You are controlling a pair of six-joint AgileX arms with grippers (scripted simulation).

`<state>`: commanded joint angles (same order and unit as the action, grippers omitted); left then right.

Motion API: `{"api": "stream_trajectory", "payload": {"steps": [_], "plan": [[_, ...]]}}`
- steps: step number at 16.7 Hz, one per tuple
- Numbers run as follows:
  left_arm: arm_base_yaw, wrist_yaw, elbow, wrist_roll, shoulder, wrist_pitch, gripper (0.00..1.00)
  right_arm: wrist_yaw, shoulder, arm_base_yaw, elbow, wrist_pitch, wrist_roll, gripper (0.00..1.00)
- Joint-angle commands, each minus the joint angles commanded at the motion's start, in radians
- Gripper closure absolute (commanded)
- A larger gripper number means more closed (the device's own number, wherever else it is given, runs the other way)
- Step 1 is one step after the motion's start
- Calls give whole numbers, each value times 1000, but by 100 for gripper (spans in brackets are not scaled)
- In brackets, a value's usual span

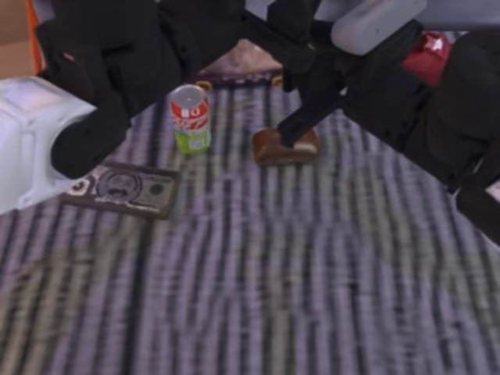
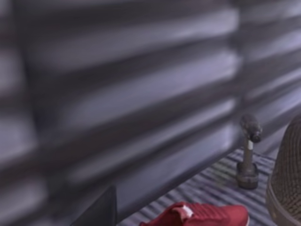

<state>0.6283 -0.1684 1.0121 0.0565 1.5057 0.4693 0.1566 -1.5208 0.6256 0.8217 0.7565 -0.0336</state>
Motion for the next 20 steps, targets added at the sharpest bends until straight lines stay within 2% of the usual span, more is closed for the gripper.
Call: {"api": "stream_trajectory", "payload": {"steps": [11,20], "plan": [[0,0,0,0,0,0,98,0,0,0,0,0,0,100],[0,0,0,0,0,0,100,0,0,0,0,0,0,100]]}}
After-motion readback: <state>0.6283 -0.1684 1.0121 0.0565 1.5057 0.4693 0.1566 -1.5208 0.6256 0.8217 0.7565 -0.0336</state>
